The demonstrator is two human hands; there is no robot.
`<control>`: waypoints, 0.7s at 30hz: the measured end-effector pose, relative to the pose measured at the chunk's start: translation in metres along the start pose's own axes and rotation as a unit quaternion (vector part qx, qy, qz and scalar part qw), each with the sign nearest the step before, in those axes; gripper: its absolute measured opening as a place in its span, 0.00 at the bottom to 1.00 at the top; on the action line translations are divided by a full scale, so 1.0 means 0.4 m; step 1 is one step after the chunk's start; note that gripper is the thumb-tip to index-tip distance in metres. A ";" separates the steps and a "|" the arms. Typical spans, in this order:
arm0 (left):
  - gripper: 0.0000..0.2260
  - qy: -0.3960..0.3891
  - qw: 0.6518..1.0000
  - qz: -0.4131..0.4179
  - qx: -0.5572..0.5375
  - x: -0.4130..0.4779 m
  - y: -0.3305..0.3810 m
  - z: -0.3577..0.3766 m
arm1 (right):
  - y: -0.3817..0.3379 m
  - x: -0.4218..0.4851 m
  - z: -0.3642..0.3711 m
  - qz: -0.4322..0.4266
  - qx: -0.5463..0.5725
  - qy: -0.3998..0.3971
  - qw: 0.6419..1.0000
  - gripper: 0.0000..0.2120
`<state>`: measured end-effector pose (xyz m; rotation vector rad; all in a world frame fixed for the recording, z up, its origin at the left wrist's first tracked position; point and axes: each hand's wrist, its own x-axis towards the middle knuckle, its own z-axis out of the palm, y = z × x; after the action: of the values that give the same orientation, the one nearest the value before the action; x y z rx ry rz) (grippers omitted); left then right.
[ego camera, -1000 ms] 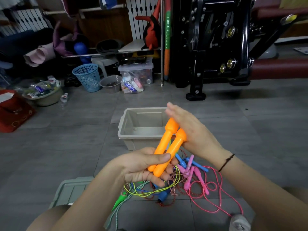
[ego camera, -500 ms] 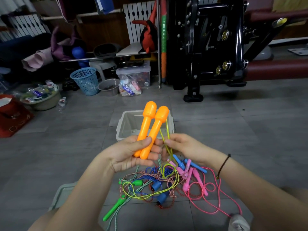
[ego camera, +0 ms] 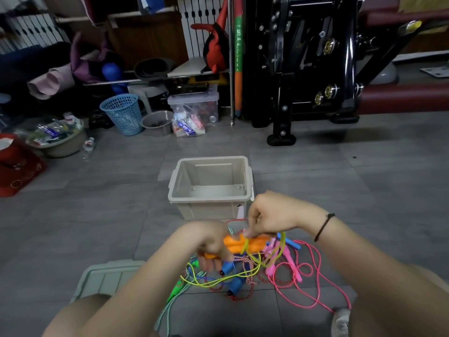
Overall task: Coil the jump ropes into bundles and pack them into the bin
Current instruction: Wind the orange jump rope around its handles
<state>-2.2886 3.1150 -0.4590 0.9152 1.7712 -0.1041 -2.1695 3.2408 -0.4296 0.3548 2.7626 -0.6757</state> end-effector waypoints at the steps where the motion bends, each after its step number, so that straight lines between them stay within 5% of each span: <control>1: 0.15 -0.027 0.999 -0.005 0.026 0.001 -0.002 0.004 | 0.001 0.008 -0.002 -0.002 0.002 0.005 1.000 0.15; 5: 0.17 -0.087 0.995 0.049 0.011 -0.026 -0.031 -0.017 | 0.019 0.025 -0.002 -0.014 0.145 -0.031 0.989 0.15; 10: 0.07 -0.099 0.955 0.211 -0.186 -0.112 -0.114 -0.039 | 0.027 0.022 -0.026 -0.039 0.350 0.016 0.936 0.18; 13: 0.20 -0.019 0.903 0.298 -0.310 -0.135 -0.145 -0.036 | 0.029 0.027 -0.026 -0.038 0.455 0.051 0.888 0.08; 15: 0.26 0.081 0.854 0.313 -0.407 -0.137 -0.143 -0.038 | 0.026 0.027 -0.023 -0.036 0.464 0.052 0.884 0.10; 18: 0.11 0.226 0.783 0.271 -0.513 -0.125 -0.132 -0.054 | 0.008 0.021 -0.018 -0.039 0.400 0.031 0.915 0.08; 21: 0.06 0.264 0.801 0.218 -0.491 -0.093 -0.136 -0.072 | -0.014 0.018 -0.013 -0.044 0.378 -0.031 0.924 0.09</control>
<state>-2.3405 3.0712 -0.4349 0.5395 1.6875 1.3714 -2.1789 3.2397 -0.4254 0.3426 2.3504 -1.7349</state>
